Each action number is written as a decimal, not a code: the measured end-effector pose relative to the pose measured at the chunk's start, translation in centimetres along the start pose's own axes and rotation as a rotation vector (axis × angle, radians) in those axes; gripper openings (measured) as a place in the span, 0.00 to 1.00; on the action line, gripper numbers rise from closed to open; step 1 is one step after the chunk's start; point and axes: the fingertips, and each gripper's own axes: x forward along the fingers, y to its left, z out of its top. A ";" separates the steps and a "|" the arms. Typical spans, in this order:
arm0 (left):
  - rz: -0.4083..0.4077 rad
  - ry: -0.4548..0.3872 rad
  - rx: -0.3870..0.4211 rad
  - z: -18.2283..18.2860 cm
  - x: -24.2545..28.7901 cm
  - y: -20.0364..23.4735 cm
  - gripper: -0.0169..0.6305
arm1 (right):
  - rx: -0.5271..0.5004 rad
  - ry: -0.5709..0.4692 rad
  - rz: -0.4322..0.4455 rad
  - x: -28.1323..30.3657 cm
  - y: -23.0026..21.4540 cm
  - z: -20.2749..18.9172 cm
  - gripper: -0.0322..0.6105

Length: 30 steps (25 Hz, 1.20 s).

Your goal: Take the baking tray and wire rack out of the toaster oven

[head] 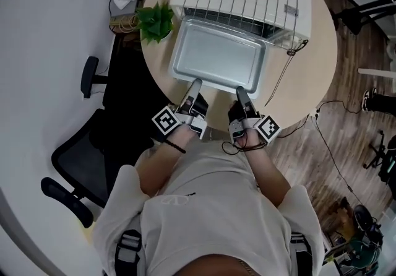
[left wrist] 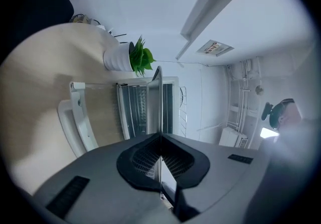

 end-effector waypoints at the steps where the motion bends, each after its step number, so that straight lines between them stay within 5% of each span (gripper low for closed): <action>1: -0.002 0.003 0.001 0.1 -0.8 -0.5 0.03 | -0.001 0.014 -0.001 -0.5 0.4 -0.8 0.16; 13: -0.086 0.058 0.118 0.9 -7.5 -9.4 0.03 | -0.135 0.170 0.090 -4.5 7.5 -6.5 0.18; 21: -0.162 0.103 0.169 0.0 -6.8 -12.1 0.03 | -0.270 0.146 0.176 -5.7 11.0 -5.1 0.18; 30: -0.209 0.071 0.083 -0.3 0.0 -12.7 0.03 | -0.309 0.083 0.159 -3.1 12.9 0.4 0.18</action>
